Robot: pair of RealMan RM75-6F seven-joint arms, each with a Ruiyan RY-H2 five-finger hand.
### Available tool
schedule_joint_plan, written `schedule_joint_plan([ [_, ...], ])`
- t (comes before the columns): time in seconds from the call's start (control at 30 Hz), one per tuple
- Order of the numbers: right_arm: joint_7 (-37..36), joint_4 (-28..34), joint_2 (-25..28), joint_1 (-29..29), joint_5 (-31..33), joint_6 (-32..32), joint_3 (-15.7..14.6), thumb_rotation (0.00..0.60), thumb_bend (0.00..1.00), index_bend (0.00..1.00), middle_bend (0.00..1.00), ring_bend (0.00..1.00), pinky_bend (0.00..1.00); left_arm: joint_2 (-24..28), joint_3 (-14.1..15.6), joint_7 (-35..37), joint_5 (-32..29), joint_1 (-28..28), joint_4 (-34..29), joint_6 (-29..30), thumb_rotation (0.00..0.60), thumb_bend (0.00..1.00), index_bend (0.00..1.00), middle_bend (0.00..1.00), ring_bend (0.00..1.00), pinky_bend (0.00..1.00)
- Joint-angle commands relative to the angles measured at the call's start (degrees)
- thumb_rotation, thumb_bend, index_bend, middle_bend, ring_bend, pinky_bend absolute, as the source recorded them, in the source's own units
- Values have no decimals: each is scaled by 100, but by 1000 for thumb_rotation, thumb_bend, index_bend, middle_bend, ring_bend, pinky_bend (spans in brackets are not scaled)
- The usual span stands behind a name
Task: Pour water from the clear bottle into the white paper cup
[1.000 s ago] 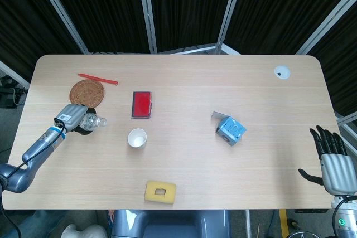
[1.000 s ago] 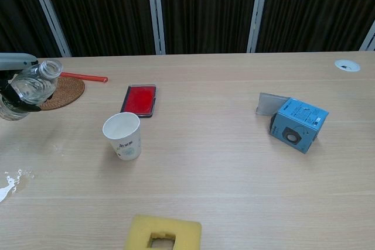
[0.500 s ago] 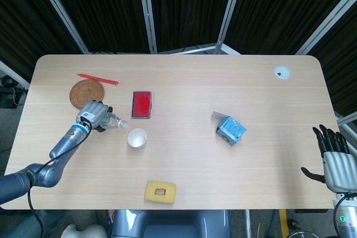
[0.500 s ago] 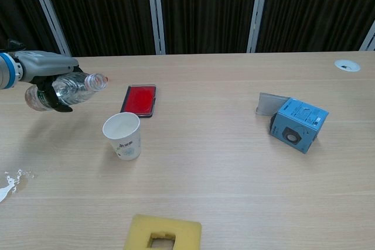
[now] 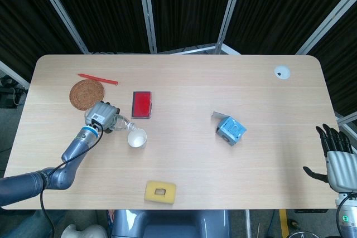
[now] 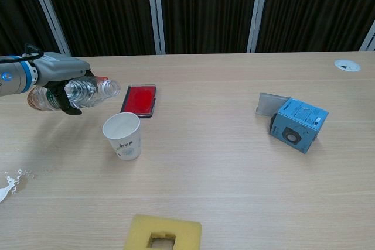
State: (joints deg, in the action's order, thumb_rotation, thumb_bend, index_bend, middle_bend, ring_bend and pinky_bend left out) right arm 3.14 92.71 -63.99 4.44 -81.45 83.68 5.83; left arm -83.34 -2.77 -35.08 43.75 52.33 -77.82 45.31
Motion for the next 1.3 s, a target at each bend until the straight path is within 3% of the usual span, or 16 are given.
schedule_joint_plan([
  [0.03, -7, 0, 6, -2, 1, -2, -2, 600, 0, 0, 0, 0, 0, -56, 71, -117, -20, 14, 65, 49, 600, 625, 610, 463, 320, 407],
  [0.77, -22, -15, 9, 14, 24, -17, 10, 600, 0, 0, 0, 0, 0, -326, 323, -547, 235, -18, 409, 293, 600, 632, 610, 463, 320, 407],
  [1.3, -73, -17, 34, 12, 31, -17, 13, 600, 0, 0, 0, 0, 0, -451, 339, -927, 270, -18, 482, 457, 600, 637, 610, 463, 320, 407],
])
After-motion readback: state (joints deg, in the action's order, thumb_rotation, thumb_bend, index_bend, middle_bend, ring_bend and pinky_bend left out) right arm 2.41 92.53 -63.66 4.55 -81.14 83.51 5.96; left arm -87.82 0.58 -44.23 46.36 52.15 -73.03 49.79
